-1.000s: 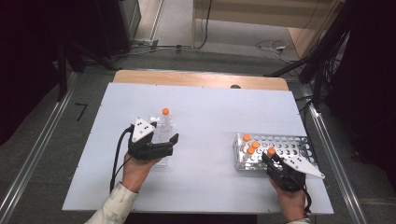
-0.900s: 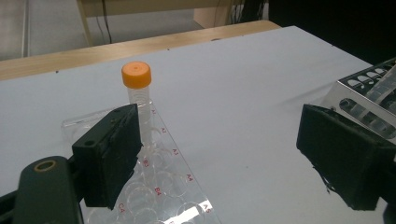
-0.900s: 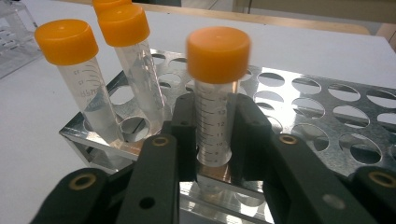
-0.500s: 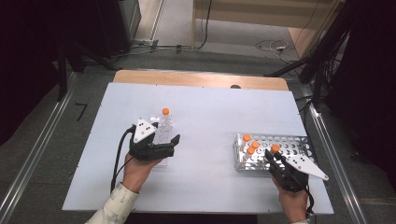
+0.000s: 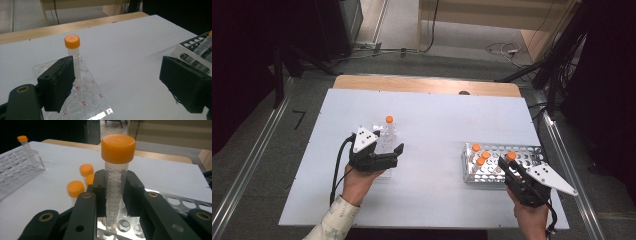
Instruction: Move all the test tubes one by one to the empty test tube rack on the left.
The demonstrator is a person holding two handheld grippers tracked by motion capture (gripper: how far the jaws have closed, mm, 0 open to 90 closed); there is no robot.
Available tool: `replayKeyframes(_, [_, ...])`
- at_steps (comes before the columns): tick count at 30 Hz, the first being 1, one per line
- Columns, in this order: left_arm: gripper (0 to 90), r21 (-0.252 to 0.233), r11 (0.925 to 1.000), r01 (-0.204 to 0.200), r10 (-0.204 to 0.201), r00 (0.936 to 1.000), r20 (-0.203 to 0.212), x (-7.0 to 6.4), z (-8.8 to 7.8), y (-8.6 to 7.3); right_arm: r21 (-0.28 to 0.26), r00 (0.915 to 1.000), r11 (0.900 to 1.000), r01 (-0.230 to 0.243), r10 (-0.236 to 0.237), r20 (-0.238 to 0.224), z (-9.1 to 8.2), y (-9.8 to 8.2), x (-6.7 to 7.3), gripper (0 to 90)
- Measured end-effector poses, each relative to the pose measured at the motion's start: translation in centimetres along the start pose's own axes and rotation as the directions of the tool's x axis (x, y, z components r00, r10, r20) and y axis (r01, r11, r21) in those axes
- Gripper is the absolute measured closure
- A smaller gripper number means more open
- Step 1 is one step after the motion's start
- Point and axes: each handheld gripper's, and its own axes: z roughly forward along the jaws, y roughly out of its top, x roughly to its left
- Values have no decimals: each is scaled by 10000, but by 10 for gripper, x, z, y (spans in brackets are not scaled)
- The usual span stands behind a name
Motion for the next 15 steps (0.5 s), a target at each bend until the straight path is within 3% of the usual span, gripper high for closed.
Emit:
replayKeyframes(8, [133,6,10000,-2,2,10000,40,-1,0,0,-38,9959,9992,397,-399,-818,-2,1,25,717])
replayKeyframes(15, [134,-11,10000,-22,22,9995,300,-6,-1,1,60,9852,9968,801,-783,-1523,7,0,45,717])
